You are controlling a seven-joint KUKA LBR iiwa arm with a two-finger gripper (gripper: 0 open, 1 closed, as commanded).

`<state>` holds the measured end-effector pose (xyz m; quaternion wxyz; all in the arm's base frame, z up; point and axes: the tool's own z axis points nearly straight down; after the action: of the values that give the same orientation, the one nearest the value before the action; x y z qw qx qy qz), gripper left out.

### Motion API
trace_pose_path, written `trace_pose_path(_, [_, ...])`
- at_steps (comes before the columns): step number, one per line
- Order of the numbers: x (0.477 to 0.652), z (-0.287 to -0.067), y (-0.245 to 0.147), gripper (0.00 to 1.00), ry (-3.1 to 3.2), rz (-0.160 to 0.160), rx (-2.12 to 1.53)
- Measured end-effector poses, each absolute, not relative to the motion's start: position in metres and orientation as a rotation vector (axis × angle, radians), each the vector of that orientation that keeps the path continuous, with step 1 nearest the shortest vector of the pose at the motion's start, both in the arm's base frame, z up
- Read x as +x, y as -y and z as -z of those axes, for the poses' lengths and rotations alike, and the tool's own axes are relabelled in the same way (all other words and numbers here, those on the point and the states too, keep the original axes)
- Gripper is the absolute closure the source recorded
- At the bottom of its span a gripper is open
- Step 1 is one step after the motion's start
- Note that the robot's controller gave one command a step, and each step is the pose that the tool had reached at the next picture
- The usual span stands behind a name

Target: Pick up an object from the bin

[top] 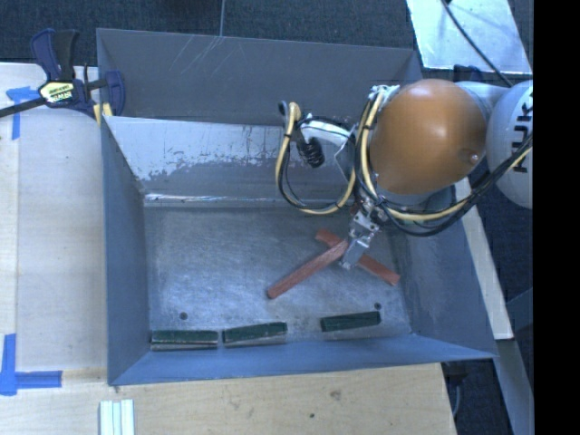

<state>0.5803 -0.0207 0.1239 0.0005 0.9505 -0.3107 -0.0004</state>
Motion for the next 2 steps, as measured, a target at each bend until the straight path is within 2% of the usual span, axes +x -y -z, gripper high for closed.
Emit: trace_pose_path(2, [0.5804,-0.1213,0.0192,1.0,0.976,0.008,2.985])
